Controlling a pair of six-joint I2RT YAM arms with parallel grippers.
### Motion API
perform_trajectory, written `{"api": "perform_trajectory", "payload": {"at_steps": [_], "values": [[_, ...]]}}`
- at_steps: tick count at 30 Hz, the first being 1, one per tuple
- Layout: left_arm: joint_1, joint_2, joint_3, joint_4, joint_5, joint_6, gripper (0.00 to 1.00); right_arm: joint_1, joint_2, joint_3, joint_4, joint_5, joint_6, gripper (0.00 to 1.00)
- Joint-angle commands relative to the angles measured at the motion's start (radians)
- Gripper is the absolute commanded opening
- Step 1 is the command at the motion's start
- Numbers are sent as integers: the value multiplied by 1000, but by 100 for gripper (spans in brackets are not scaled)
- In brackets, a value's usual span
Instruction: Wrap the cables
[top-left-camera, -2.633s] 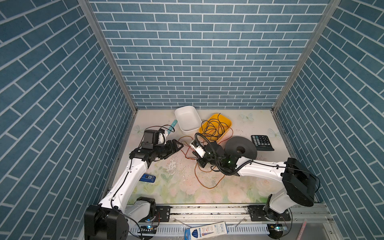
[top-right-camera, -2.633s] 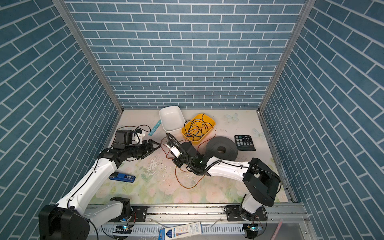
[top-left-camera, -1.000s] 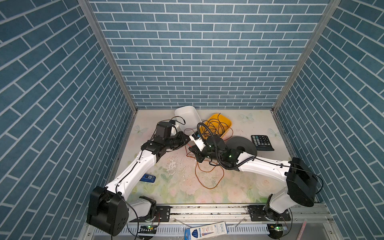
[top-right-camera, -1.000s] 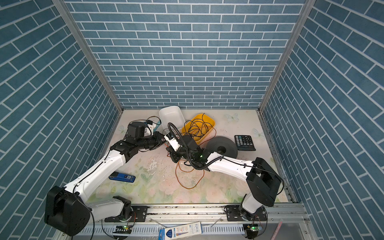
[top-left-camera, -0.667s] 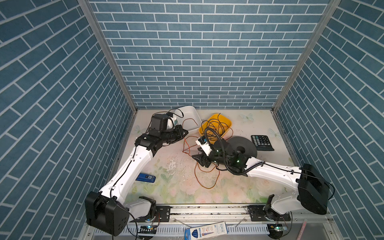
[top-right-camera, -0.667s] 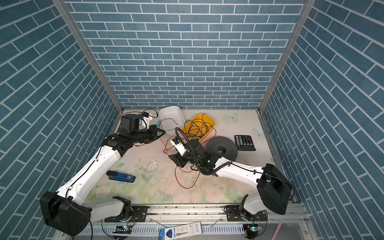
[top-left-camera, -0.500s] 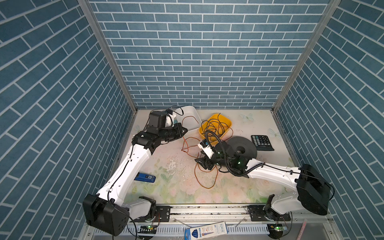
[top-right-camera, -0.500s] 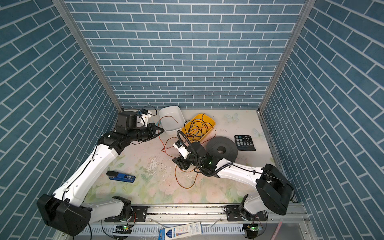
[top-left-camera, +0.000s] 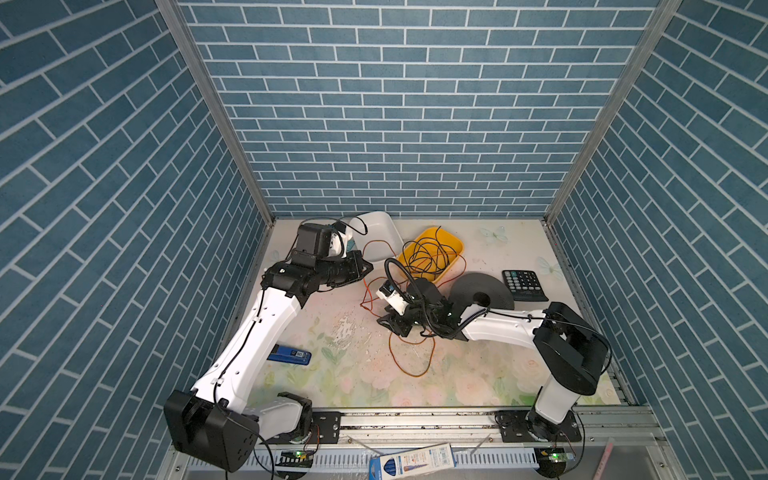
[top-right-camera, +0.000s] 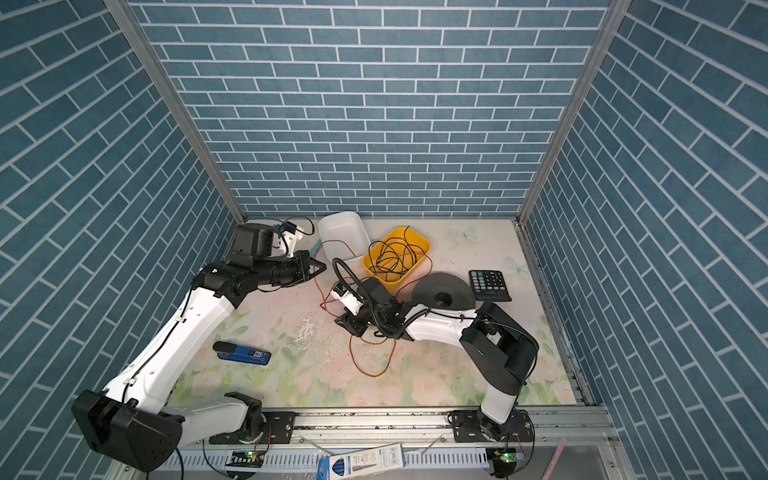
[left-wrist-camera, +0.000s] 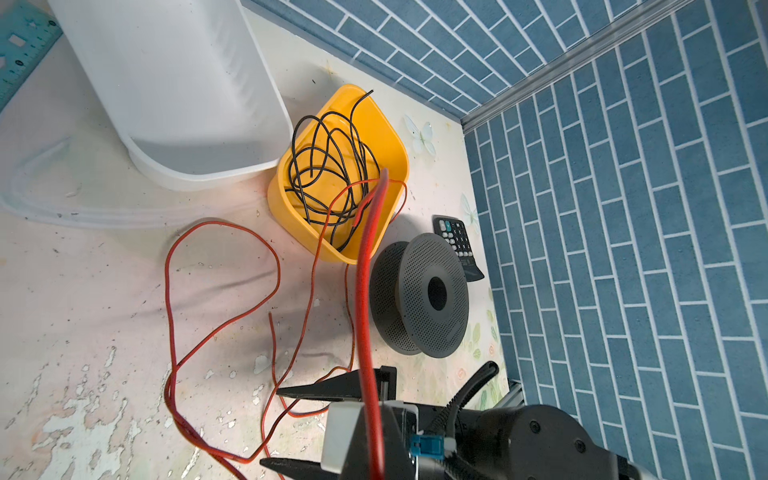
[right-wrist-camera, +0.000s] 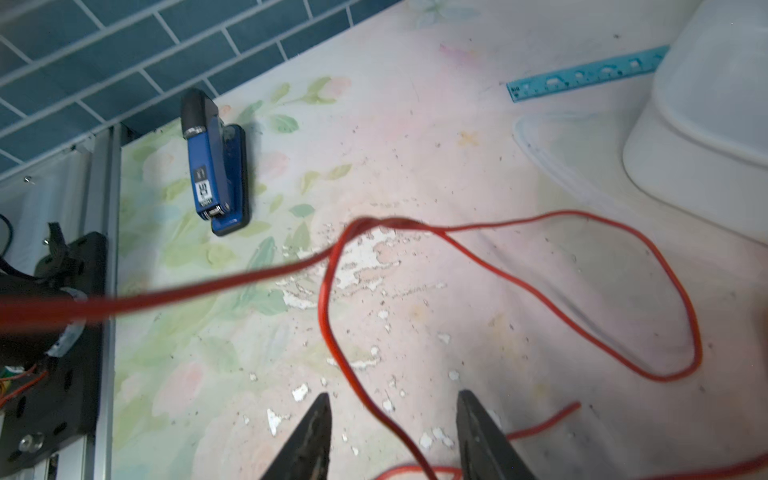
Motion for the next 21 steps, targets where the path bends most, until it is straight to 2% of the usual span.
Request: {"api": "perform_trajectory", "payload": {"at_steps": [1, 7, 10, 15, 17, 21], "values": [[8, -35, 5, 2, 8, 12, 2, -1, 40, 62, 65, -52, 7, 45], [25, -51, -25, 38, 26, -13, 2, 0, 102, 118, 62, -90, 38, 37], [30, -51, -28, 34, 33, -9, 2, -1, 96, 109, 73, -81, 52, 27], [69, -57, -22, 8, 51, 14, 2, -21, 36, 62, 82, -55, 113, 3], [105, -65, -10, -7, 64, 27, 2, -47, -6, 27, 94, -73, 151, 0], [207, -82, 14, -56, 79, 70, 2, -108, -146, -90, 132, -86, 217, 0]]}}
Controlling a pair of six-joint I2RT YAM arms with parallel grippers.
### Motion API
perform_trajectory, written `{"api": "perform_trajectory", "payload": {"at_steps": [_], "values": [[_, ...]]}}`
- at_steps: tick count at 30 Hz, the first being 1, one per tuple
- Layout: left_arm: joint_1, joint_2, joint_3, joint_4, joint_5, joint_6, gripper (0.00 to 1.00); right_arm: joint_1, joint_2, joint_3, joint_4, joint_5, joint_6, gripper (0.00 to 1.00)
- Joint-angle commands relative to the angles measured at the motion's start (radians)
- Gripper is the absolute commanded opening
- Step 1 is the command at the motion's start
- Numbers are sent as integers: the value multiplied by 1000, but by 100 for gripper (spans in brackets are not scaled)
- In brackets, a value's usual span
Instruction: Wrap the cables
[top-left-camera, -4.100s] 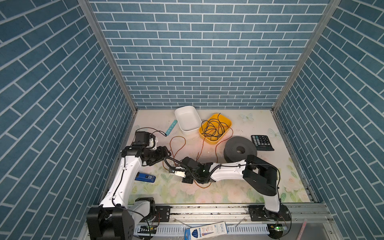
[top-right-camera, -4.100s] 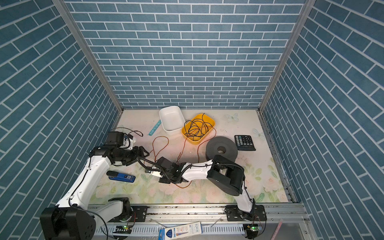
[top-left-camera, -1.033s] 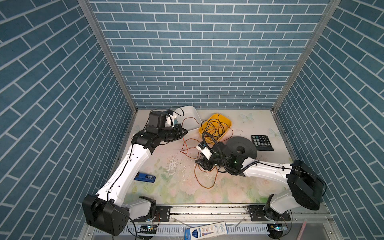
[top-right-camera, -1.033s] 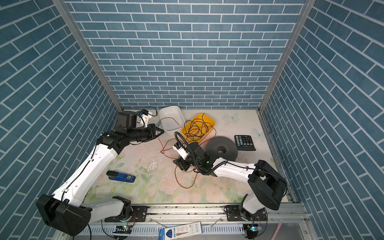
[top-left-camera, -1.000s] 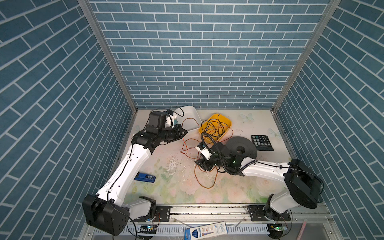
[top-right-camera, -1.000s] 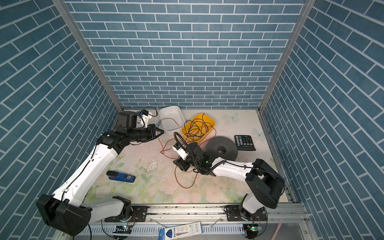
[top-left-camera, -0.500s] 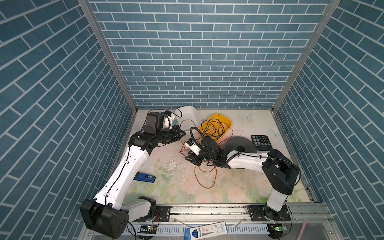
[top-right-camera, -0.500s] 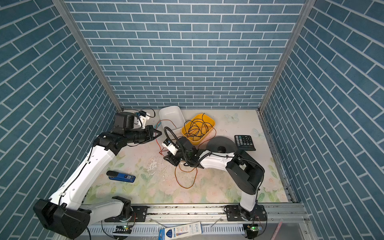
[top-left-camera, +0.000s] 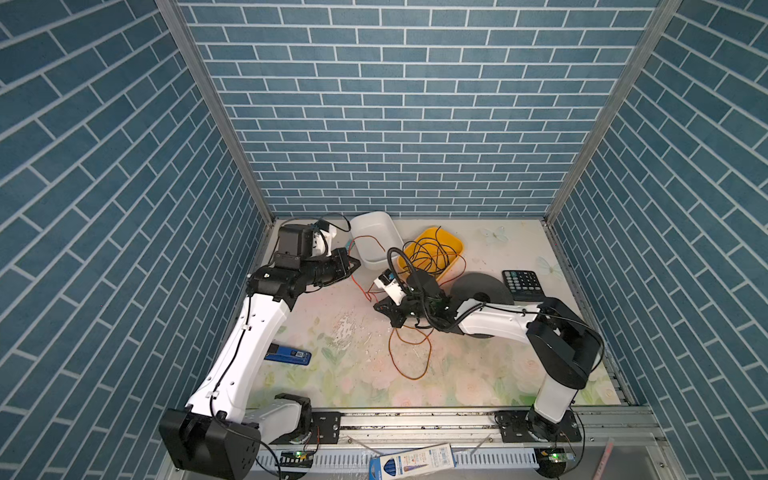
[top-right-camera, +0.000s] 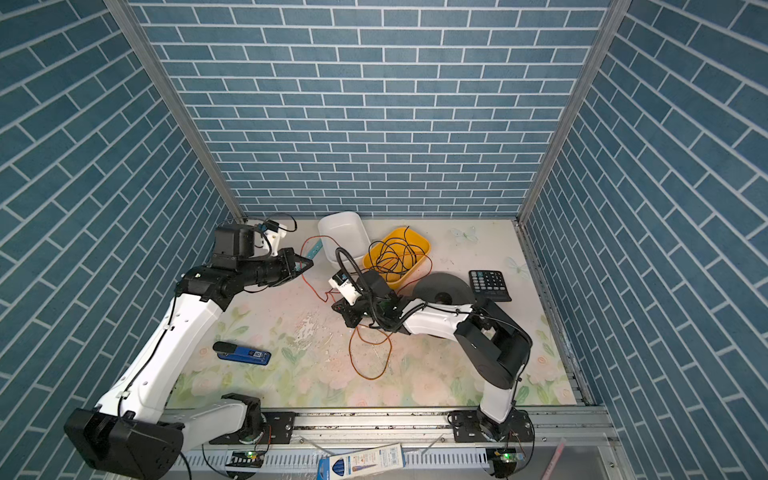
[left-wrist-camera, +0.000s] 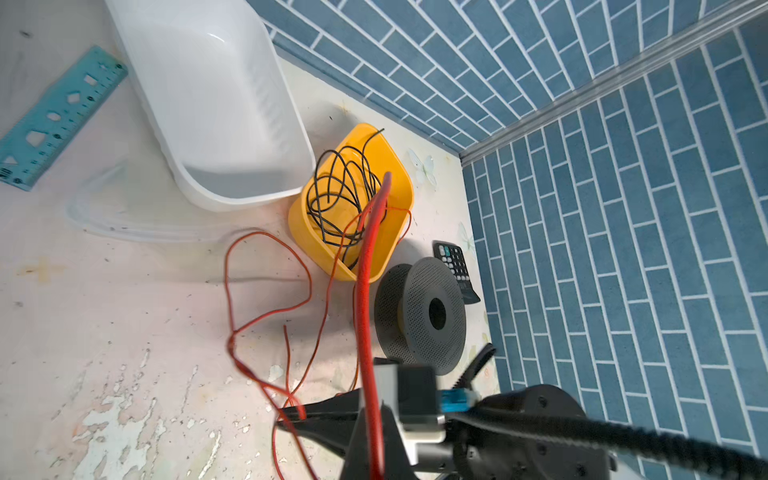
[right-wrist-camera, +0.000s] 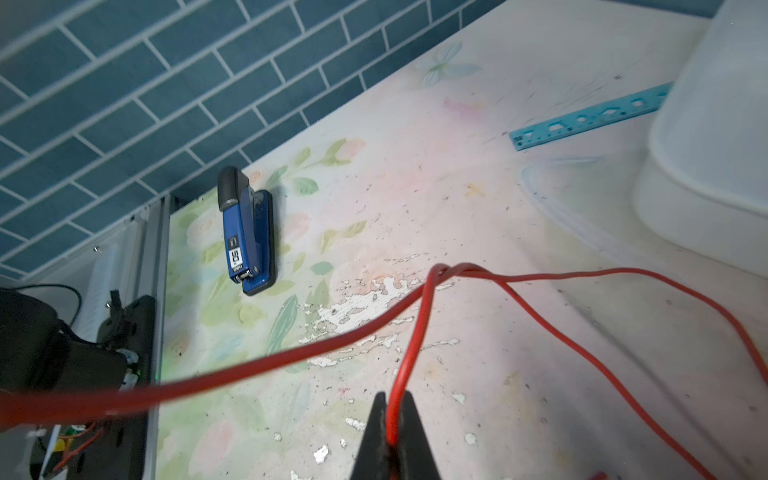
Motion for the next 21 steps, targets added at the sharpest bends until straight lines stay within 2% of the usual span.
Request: {"api": "perform_trajectory", "payload": {"at_steps": [1, 6, 9, 15, 19, 21], "values": [[78, -27, 37, -55, 28, 61, 2, -54, -138, -91, 49, -22, 87, 0], [183, -15, 68, -168, -83, 172, 2, -160, -321, -188, -16, -49, 151, 0], [234, -14, 68, -180, -92, 190, 1, -234, -430, -226, -89, -47, 189, 0], [267, -7, 137, -251, -249, 256, 2, -440, -625, -242, -331, 23, 243, 0], [284, 12, 192, -285, -304, 283, 2, -578, -694, -215, -487, 53, 266, 0], [309, 13, 201, -282, -295, 281, 2, -666, -708, -195, -560, 63, 284, 0]]}}
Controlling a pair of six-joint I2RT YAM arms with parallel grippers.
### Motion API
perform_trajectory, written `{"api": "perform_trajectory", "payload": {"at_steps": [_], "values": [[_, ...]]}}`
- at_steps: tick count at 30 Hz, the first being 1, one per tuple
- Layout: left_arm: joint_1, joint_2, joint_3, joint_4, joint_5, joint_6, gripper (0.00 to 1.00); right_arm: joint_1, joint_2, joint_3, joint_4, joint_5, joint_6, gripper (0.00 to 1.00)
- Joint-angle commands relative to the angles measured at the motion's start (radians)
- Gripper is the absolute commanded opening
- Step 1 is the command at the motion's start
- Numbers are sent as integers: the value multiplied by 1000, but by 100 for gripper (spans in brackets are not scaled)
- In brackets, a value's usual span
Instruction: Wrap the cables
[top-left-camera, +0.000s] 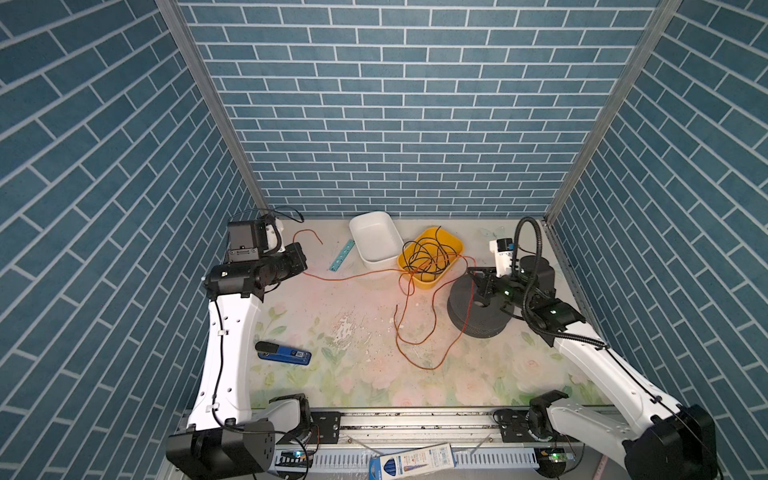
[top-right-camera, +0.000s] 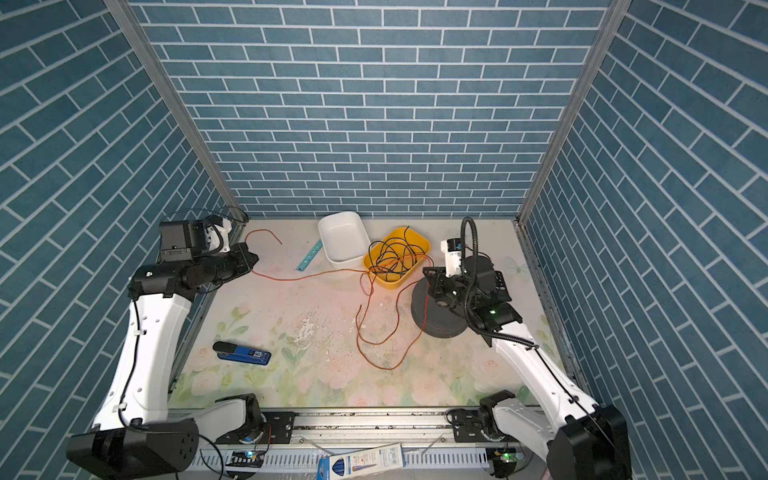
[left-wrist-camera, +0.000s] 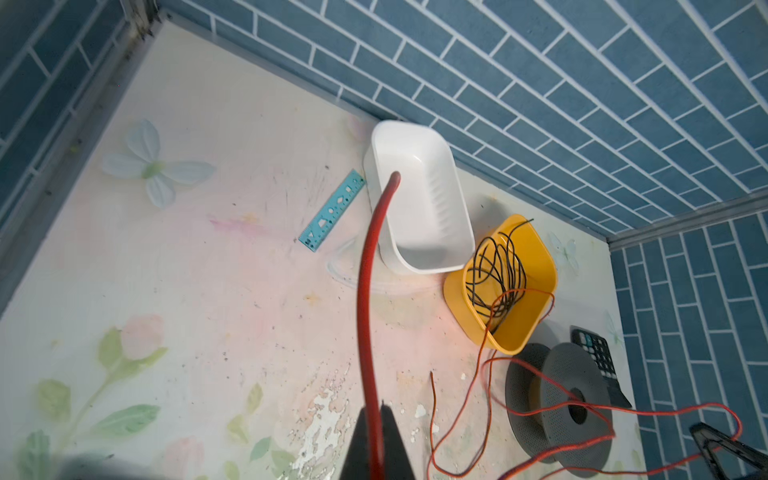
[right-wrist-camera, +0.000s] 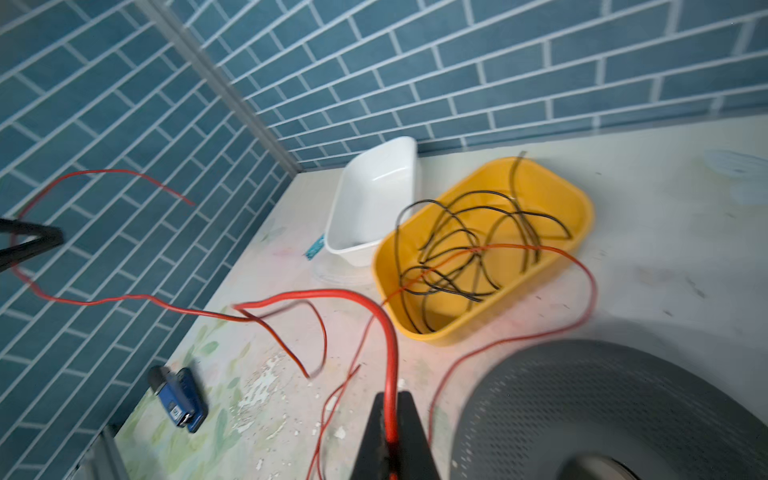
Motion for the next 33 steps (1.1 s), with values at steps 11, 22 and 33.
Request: {"api": "perform_trajectory", "payload": {"at_steps": [11, 22, 33], "values": [[62, -10, 98, -144, -255, 105, 1, -485, -112, 85, -371, 28, 101, 0], [62, -6, 132, -208, -500, 134, 1, -655, -90, 158, -520, 78, 52, 0], [62, -5, 141, -207, -540, 140, 1, -797, -87, 134, -468, 23, 106, 0]]}}
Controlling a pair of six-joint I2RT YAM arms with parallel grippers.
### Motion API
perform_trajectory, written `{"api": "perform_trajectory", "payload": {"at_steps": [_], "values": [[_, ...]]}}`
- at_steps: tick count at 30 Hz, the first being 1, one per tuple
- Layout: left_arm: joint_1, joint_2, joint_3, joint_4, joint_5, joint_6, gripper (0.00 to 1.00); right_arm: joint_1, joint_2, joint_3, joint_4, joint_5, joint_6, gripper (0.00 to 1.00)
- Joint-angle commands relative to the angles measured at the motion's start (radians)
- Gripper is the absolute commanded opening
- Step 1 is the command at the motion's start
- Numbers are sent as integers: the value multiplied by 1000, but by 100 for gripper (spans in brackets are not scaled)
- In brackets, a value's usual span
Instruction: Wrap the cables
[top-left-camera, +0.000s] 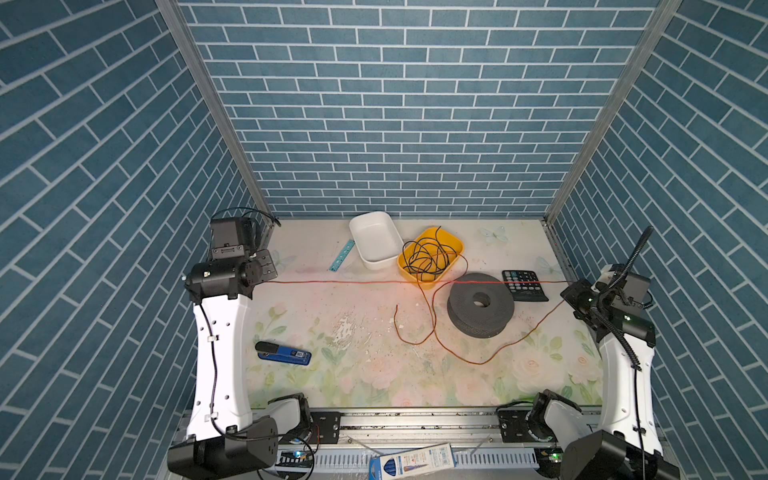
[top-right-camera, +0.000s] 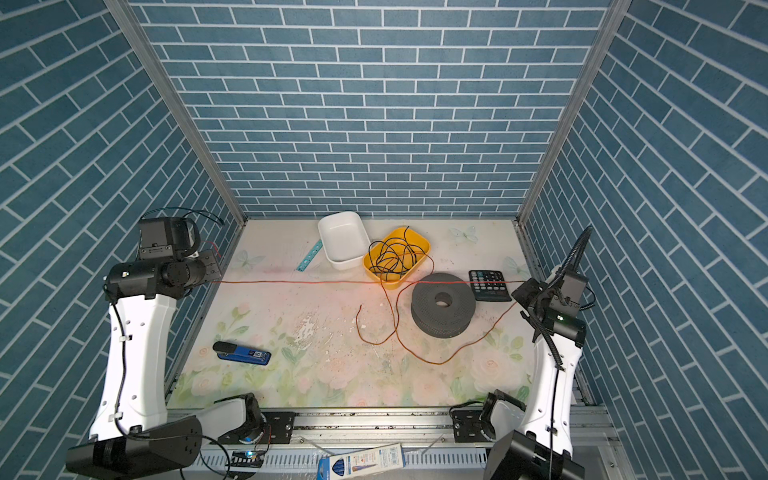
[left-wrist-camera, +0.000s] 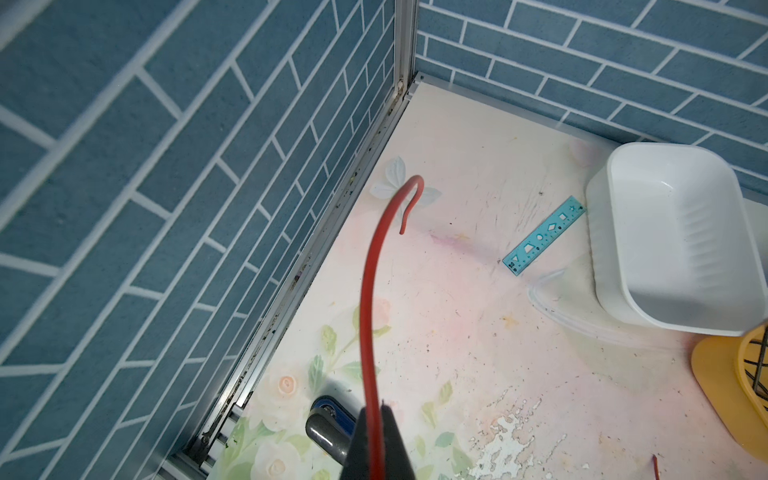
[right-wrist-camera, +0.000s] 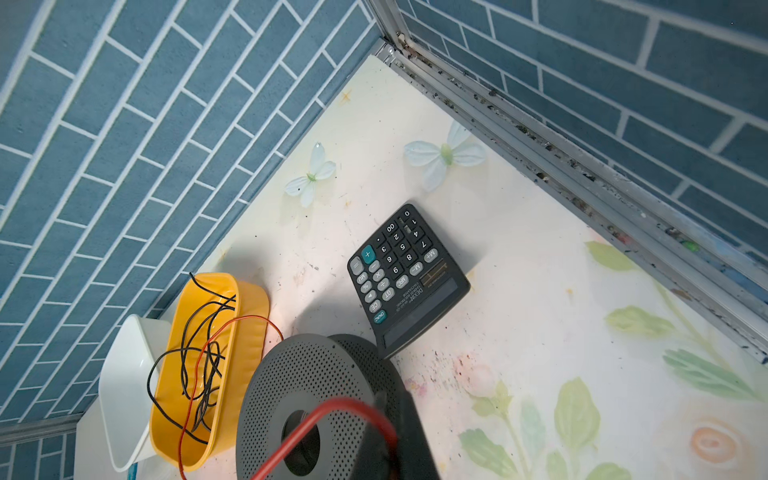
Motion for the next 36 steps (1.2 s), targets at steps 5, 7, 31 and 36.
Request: {"api": "perform_trajectory", "payload": {"at_steps": [5, 7, 31, 36], "values": [[7, -7, -3, 37, 159, 4, 3, -27, 25, -44, 90, -151, 69, 0], [1, -15, -15, 41, 203, 5, 3, -26, 10, -69, 90, -175, 76, 0], [-34, -32, -70, 137, 536, 16, 10, -25, 49, -284, 215, -292, 63, 59], [-48, -52, -130, 193, 583, -24, 10, 29, 111, -309, 398, -445, 116, 71]]}}
